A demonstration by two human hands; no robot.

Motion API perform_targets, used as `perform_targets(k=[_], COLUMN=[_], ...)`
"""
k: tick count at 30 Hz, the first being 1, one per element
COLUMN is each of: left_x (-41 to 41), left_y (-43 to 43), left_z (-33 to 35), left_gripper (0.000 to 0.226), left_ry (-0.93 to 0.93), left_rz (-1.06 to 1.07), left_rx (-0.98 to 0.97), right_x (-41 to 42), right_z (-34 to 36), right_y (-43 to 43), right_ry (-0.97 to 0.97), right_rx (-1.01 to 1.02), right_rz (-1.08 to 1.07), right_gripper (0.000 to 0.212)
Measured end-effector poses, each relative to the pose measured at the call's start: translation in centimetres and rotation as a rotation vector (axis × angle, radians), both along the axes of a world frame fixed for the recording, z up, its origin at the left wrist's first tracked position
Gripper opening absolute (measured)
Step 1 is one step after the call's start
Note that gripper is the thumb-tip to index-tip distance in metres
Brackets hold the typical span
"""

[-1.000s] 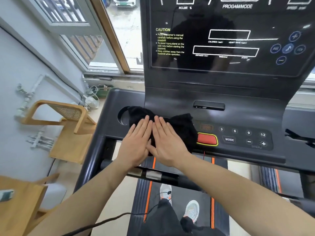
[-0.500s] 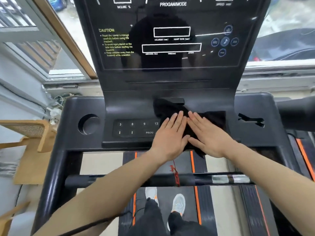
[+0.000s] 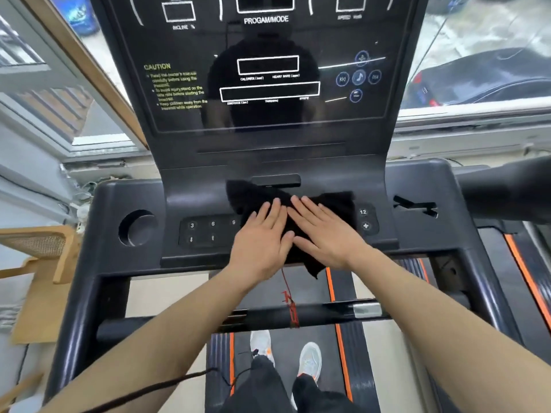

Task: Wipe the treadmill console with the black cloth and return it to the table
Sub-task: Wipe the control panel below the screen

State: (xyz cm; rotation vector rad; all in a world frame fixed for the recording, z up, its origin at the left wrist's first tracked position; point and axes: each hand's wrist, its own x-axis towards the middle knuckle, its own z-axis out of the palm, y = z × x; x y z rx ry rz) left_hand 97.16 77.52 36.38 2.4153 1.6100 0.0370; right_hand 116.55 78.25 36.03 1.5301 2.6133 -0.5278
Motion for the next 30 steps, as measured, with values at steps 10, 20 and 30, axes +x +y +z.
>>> perform_targets(k=[10, 20, 30], left_x=[5.7, 12.8, 5.2], left_y=[-2.9, 1.6, 1.7], left_z=[-1.7, -0.7, -1.6], left_gripper=[0.059, 0.06, 0.059], left_ry=[0.09, 0.035, 0.034], left_rz=[-0.397, -0.239, -0.316], left_rx=[0.069, 0.018, 0.053], right_x=[6.5, 9.7, 5.8], right_z=[-1.6, -1.1, -1.1], right_y=[-7.8, -3.2, -2.1], right_ry=[-0.105, -0.126, -0.084], right_rx=[0.03, 0.038, 0.089], right_rz=[-0.185, -0.386, -0.194], right_gripper=[0.077, 0.082, 0.081])
